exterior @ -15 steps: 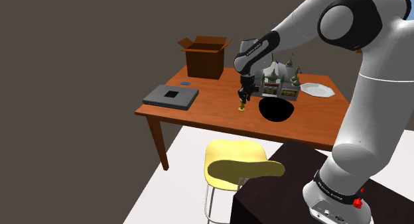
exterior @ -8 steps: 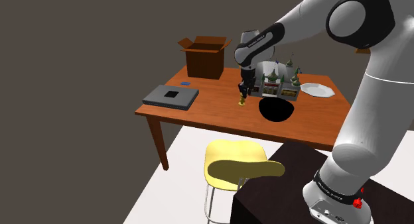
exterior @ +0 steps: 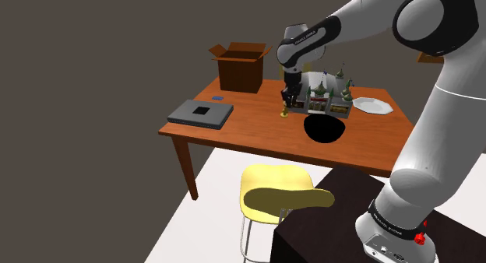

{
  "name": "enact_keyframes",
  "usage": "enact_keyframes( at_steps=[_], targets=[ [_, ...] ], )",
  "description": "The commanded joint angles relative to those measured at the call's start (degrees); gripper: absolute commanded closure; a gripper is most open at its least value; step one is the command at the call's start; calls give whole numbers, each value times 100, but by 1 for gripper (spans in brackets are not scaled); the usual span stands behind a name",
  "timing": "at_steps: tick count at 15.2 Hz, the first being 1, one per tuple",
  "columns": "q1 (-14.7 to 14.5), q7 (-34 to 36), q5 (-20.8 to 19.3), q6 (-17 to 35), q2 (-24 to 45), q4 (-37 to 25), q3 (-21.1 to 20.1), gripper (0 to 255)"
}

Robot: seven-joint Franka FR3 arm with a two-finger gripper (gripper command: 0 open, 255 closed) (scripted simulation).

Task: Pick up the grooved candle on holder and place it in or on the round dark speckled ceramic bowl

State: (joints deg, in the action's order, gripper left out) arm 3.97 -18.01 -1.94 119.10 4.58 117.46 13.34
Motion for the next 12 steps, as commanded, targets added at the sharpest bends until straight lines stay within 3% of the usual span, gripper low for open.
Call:
enact_keyframes(
  at_steps=[1, 6, 12],
  targets=[
    [-11, 18, -11, -169, -56, -112, -7, 255],
    [-18, 25, -37, -513, -184, -332, -9, 255],
    [332, -571, -254, -502, -817, 260, 336, 255]
  ],
)
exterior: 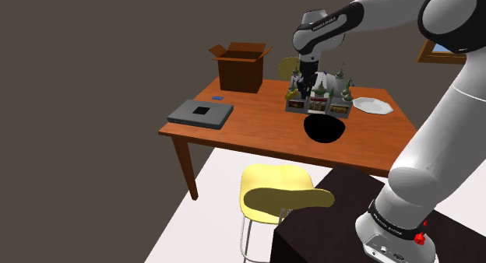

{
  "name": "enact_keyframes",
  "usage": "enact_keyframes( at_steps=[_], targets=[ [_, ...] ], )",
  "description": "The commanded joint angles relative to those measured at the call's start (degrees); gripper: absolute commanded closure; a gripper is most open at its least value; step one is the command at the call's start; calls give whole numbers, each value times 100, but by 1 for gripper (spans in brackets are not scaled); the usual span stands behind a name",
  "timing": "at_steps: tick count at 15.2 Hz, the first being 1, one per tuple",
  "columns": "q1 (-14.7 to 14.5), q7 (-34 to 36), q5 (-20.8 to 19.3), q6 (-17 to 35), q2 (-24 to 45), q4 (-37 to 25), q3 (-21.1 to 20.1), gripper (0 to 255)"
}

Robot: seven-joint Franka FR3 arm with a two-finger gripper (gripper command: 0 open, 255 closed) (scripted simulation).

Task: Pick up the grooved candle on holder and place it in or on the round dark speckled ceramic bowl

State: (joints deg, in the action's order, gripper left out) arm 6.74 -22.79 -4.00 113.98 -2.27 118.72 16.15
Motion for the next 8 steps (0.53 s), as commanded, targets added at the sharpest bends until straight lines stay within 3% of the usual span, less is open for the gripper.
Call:
enact_keyframes(
  at_steps=[1, 8],
  targets=[
    [116, -198, -88, 4, -224, 210, 118, 255],
    [553, -981, -369, -77, -738, 553, 598, 255]
  ],
)
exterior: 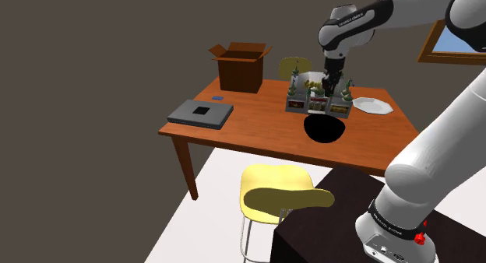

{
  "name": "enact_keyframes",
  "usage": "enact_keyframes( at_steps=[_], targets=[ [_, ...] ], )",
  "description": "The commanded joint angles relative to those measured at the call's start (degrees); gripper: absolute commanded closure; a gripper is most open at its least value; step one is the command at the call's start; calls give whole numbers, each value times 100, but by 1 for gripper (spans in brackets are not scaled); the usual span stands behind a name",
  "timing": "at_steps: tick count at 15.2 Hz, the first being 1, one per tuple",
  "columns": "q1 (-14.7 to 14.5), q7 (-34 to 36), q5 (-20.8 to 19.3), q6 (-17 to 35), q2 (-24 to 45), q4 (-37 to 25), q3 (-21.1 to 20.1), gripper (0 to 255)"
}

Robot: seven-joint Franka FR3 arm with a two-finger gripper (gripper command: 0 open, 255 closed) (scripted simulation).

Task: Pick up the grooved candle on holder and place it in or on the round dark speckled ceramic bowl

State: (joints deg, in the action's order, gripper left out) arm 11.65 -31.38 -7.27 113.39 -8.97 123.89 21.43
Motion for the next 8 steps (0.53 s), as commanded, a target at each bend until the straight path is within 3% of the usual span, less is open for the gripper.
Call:
enact_keyframes(
  at_steps=[1, 8],
  targets=[
    [126, -241, -80, -34, -121, 59, 144, 255],
    [157, -301, -66, 431, 20, 384, 216, 255]
  ],
)
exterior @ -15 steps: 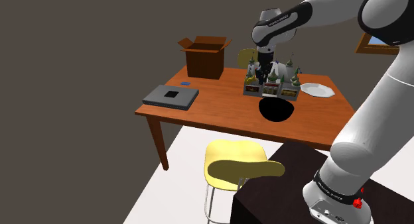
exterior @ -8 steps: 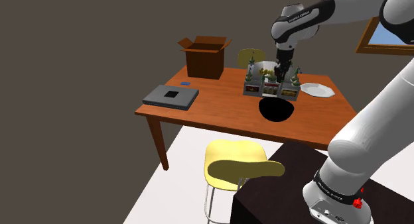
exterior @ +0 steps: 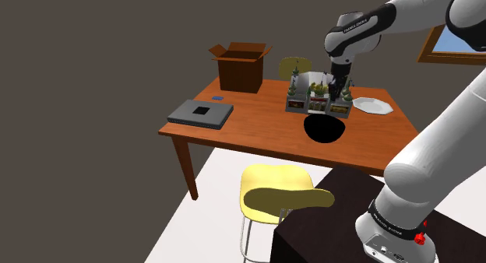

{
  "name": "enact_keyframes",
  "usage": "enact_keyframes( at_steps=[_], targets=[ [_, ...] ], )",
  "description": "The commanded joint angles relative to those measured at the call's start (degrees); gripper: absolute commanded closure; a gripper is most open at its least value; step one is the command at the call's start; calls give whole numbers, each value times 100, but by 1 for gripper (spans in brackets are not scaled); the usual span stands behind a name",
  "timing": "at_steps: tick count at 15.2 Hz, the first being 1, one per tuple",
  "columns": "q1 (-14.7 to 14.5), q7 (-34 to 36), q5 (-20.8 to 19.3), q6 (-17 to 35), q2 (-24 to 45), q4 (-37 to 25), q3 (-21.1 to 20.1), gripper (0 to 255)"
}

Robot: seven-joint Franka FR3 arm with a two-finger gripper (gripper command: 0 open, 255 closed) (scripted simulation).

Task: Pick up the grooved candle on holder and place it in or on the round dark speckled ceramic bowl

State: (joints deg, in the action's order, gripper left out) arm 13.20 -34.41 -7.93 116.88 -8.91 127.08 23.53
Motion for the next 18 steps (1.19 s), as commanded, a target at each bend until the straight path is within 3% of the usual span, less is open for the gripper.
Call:
enact_keyframes(
  at_steps=[1, 12, 18],
  targets=[
    [3, -2, 7, 161, 46, 115, 12, 255],
    [7, -80, 142, 1060, 501, 584, 82, 255],
    [8, -81, 142, 1060, 501, 584, 81, 255]
  ],
)
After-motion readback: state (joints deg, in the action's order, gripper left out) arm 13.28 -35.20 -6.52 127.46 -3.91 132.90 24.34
